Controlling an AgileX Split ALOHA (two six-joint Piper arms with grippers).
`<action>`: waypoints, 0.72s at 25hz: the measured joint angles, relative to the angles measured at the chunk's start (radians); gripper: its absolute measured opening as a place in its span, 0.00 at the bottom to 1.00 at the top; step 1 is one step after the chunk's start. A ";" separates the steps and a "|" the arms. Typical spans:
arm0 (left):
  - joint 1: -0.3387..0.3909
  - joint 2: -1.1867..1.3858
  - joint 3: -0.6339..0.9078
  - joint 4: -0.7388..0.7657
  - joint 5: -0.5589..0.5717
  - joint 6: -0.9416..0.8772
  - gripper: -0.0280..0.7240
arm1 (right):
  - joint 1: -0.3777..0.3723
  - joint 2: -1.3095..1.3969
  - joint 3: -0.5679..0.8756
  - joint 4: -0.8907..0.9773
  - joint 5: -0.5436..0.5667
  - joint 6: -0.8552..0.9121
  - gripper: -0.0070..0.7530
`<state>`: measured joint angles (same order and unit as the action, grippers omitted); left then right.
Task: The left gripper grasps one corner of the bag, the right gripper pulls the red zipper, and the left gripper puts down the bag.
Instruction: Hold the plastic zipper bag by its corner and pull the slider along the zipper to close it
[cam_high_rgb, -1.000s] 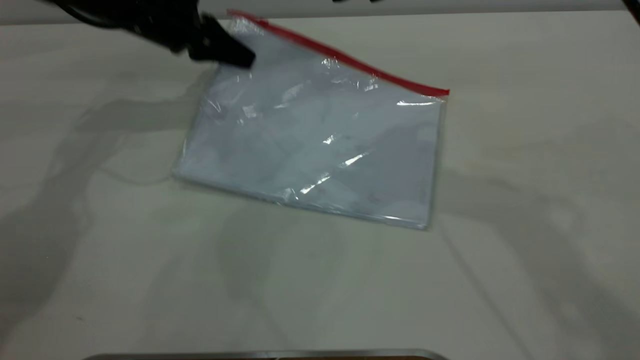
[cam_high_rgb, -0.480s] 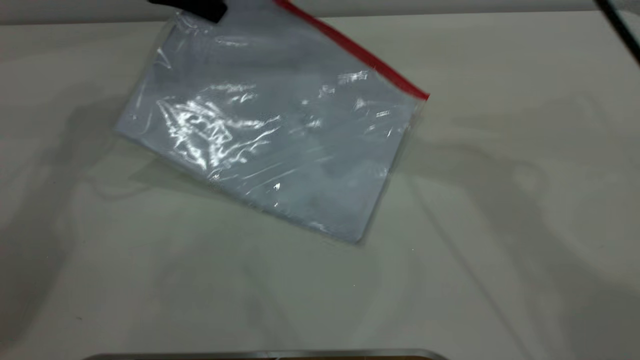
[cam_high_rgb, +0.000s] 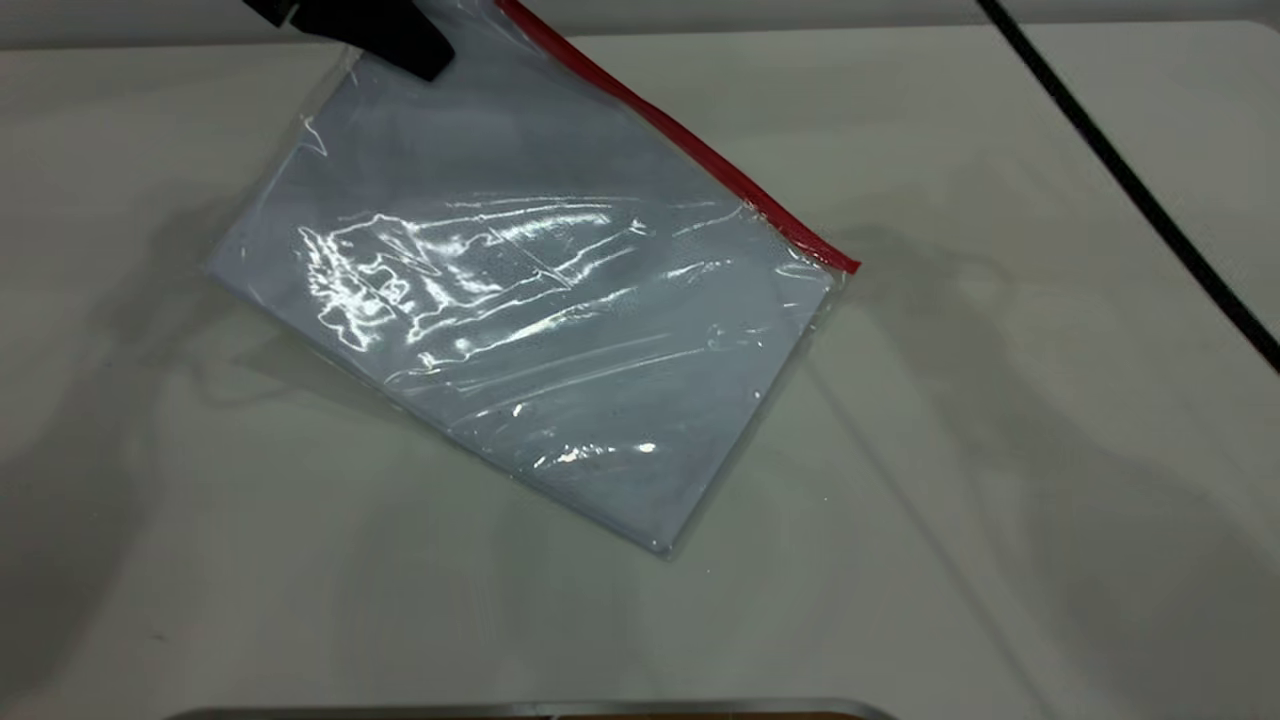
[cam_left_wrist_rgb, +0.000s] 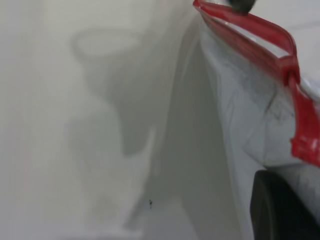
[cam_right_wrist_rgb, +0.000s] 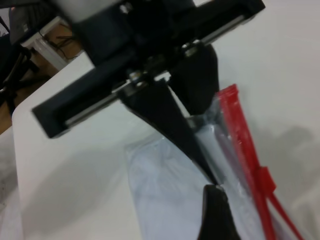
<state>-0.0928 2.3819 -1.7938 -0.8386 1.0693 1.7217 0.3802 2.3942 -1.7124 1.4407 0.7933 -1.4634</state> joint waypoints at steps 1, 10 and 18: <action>-0.002 0.000 0.000 0.006 -0.003 0.004 0.11 | 0.000 0.012 -0.006 0.000 0.001 -0.007 0.73; -0.007 0.000 0.000 0.086 -0.009 0.025 0.11 | -0.002 0.056 -0.021 0.040 0.005 -0.080 0.73; -0.020 0.000 0.000 0.089 -0.029 0.094 0.11 | -0.020 0.061 -0.056 0.050 0.017 -0.080 0.73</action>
<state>-0.1125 2.3819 -1.7938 -0.7494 1.0406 1.8153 0.3606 2.4550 -1.7685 1.4911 0.8099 -1.5437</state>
